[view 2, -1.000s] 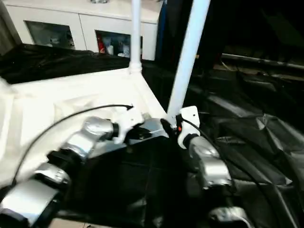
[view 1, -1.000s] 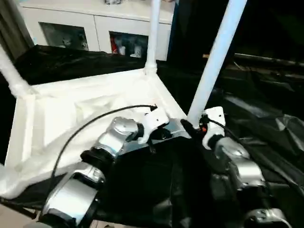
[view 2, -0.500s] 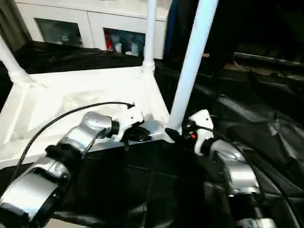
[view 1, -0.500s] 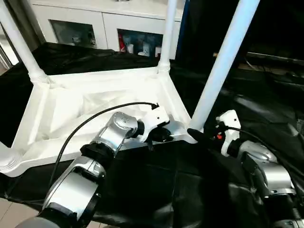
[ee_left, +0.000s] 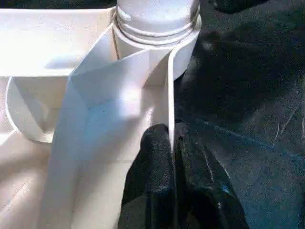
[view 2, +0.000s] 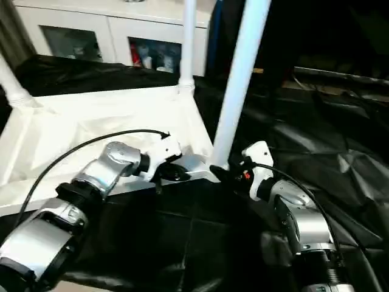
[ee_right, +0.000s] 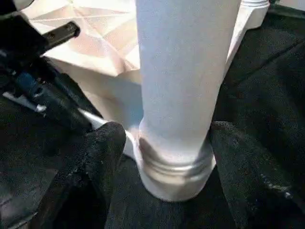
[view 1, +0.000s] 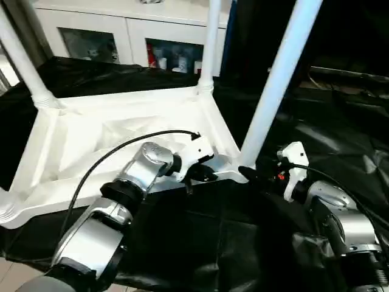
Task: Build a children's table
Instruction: Rotate leg to tighten
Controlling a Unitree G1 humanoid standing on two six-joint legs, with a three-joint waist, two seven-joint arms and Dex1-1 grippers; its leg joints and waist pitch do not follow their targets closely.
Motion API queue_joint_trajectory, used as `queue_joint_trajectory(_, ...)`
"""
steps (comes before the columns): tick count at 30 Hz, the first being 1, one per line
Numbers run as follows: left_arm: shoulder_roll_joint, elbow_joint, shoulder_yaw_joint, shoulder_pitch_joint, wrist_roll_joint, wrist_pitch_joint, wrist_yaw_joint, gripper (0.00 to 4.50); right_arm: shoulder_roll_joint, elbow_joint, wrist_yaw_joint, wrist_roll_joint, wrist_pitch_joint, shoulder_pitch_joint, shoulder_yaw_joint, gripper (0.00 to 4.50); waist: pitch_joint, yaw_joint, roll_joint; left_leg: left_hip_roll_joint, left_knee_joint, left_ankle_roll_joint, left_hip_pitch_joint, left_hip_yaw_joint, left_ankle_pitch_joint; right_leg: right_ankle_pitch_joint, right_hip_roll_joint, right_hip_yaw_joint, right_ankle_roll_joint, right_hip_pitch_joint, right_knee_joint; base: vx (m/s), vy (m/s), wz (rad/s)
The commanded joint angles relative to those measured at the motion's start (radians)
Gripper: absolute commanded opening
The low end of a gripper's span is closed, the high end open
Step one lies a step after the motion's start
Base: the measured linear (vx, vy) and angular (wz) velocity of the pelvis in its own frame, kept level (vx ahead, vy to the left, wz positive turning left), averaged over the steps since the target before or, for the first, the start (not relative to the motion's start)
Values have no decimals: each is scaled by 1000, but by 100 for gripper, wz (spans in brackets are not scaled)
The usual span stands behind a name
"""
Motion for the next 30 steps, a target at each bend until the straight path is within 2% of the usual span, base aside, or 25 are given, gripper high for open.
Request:
queue_joint_trajectory(1,32,7,-6,22,12,9,-14,4,2,-1,42,-14,-3,2,53,308,-45,7,-7,47,-68,63,-6,-20,-253,-378,-77,44,-198,40,-85,0,0,0)
queue_joint_trajectory(5,72,-72,-27,84,-24,-116,-161,4,3,5,63,-18,-17,-4,64,308,-47,-3,-10,49,-69,65,-11,-22,-247,-364,-77,45,-201,43,-80,0,0,0)
queue_joint_trajectory(7,91,-101,-44,107,-16,-129,-179,4,-3,9,95,-16,-27,-11,77,308,-49,-2,-5,53,-68,67,-3,-19,-240,-311,-75,48,-221,36,-75,0,0,0)
queue_joint_trajectory(10,104,-125,-47,127,-27,-137,-207,4,-14,5,135,-9,-30,-13,90,308,-53,0,-4,54,-64,77,-5,-16,-197,-202,-74,49,-253,42,-60,0,0,0)
queue_joint_trajectory(12,110,-132,-45,134,-31,-135,-209,4,-26,1,176,0,-28,-14,102,308,-53,1,-5,53,-63,85,-6,-14,-181,-168,-73,48,-265,43,-57,0,0,0)
queue_joint_trajectory(16,128,-157,-40,151,-45,-139,-246,4,-46,4,237,4,-33,-15,119,308,-51,8,-5,52,-61,90,-4,-12,-183,-189,-75,49,-264,44,-59,0,0,0)
queue_joint_trajectory(20,150,-197,-35,172,-61,-127,-289,4,-45,29,260,7,-46,-27,120,308,-50,8,-6,53,-64,74,-3,-13,-203,-239,-75,49,-249,43,-61,0,0,0)
queue_joint_trajectory(22,157,-207,-34,178,-61,-123,-295,0,-41,51,272,8,-54,-41,118,279,-52,8,-5,53,-62,70,0,-13,-203,-238,-74,50,-253,40,-60,0,0,0)
queue_joint_trajectory(25,167,-217,-33,185,-60,-123,-291,0,-30,104,286,0,-71,-73,123,261,-53,9,-8,52,-62,71,-3,-13,-186,-212,-73,49,-256,43,-55,0,0,0)
queue_joint_trajectory(30,172,-230,-28,193,-59,-117,-282,0,-20,125,299,-5,-77,-83,133,235,-48,5,-10,49,-62,68,-4,-11,-203,-266,-72,48,-238,41,-62,0,0,0)
